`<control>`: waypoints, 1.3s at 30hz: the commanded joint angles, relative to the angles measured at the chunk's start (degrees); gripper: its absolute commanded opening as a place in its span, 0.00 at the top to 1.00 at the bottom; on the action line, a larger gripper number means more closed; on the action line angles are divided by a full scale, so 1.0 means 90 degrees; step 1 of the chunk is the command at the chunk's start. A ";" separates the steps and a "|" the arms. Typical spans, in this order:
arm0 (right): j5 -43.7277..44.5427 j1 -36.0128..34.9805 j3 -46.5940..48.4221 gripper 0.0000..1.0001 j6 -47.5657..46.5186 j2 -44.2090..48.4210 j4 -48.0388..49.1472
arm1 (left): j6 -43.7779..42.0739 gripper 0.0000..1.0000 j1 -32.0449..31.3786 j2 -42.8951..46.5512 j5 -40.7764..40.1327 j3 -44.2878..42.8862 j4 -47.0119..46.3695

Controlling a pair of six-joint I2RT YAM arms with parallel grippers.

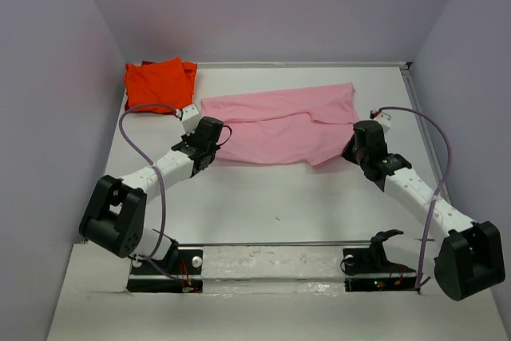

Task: Fold and stack the t-shirts
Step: Fold the 1/3-folded T-shirt at the center of the board.

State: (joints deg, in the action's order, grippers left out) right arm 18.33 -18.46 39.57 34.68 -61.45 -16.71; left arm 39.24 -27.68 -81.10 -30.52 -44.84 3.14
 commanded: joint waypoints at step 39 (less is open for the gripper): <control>0.2387 0.0156 0.4781 1.00 -0.1450 -0.4753 0.1075 | -0.0874 1.00 0.0693 -0.1926 -0.0075 -0.2370 0.0003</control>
State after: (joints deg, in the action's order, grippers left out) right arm 36.84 -17.56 77.82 23.31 -102.10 -9.87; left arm 32.95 -21.98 -96.79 -30.72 -62.17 3.81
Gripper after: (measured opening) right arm 0.033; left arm 0.026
